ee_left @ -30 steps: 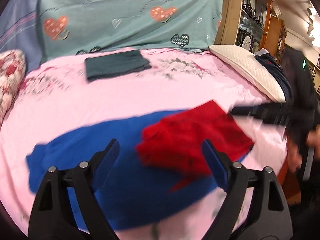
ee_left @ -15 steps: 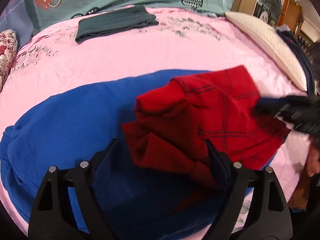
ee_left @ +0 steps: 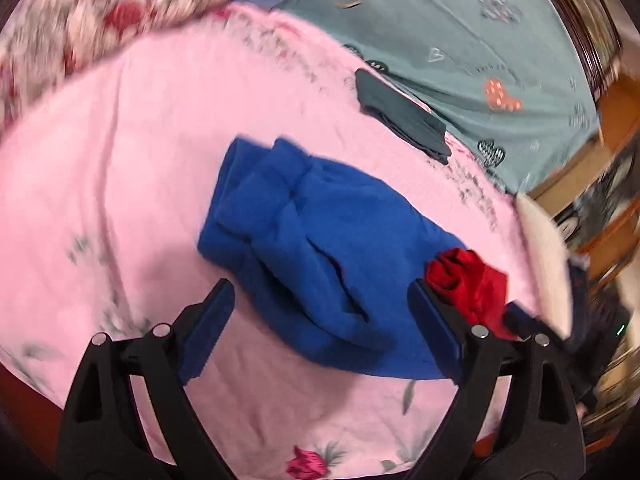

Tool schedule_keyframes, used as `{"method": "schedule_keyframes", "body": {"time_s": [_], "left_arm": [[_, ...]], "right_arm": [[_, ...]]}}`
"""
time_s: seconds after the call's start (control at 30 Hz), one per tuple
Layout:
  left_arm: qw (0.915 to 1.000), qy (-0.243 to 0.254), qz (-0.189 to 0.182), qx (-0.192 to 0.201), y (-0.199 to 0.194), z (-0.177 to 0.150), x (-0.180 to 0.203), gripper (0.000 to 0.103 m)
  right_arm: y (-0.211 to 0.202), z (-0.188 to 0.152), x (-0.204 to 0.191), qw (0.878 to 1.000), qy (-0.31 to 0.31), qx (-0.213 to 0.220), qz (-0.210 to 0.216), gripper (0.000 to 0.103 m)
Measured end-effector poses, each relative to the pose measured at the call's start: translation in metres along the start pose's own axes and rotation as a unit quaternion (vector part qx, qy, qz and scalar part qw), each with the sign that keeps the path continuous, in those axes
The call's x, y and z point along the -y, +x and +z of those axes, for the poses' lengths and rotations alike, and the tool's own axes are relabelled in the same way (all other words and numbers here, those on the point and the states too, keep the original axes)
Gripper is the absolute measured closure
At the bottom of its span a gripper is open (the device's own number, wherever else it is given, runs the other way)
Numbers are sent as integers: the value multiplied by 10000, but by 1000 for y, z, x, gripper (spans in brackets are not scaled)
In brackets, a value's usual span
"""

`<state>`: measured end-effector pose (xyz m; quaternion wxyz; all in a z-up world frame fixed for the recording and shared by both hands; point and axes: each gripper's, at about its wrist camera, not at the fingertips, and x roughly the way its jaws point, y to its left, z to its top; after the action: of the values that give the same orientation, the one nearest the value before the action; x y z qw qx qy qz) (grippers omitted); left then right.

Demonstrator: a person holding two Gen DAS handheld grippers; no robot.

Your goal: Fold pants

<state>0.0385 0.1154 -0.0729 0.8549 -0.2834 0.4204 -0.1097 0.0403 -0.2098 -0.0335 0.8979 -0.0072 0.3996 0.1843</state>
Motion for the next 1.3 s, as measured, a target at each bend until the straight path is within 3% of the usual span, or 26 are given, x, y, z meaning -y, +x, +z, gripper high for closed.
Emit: {"method": "schedule_keyframes", "body": {"time_s": [0.17,0.23,0.3,0.37,0.43,0.57,0.67,0.77,0.87,0.97,1.1,1.13,1.17,1.2,1.23,1.3], "left_arm": [[9961,-739,-369,-318,29,8,-17,16],[9951,-871,-384,-266,33,11,-17,18],[9937,-1031,-369,-256,36,14,-22,30],[9918,-1174,-388,-327,43,15,-30,65],[9889,-1304,-514,-489,51,15,-37,87],[9947,-868,-483,-283,46,16,-20,96],[9984,-176,-535,35,29,21,25,98],[9917,1038,-715,268,17,19,110,98],[9675,2321,-990,152,27,-8,199,98],[9366,3278,-1012,-721,81,-54,261,97],[9024,3762,-957,-1870,136,-103,274,81],[9004,3761,-1038,-1925,134,-107,270,72],[9005,3785,-1080,-1850,127,-106,270,57],[9016,3820,-1129,-1688,116,-104,269,47],[9054,3832,-1168,-1404,98,-97,268,30],[9110,3830,-1268,-851,61,-85,261,20]], "right_arm": [[-5,-6,-13,10000,-52,2,3,57],[-10,-10,-6,10000,32,45,-20,57],[-12,-13,-2,9999,82,70,-26,57],[-12,-15,1,9999,122,78,-41,57],[-14,-18,8,9997,206,93,-74,57],[-29,-24,30,9985,434,233,-217,58],[-50,-30,55,9956,691,476,-421,58],[-73,-36,83,9903,986,726,-657,58],[-94,-46,111,9828,1316,896,-939,58],[-101,-57,137,9768,1661,785,-1102,57],[-97,-66,151,9764,1825,583,-999,55],[-95,-66,152,9774,1821,553,-925,51],[-91,-64,153,9789,1817,506,-790,48],[-88,-62,153,9798,1831,452,-662,40],[-84,-60,153,9803,1862,405,-526,33],[-78,-54,152,9798,1961,360,-132,27]]}}
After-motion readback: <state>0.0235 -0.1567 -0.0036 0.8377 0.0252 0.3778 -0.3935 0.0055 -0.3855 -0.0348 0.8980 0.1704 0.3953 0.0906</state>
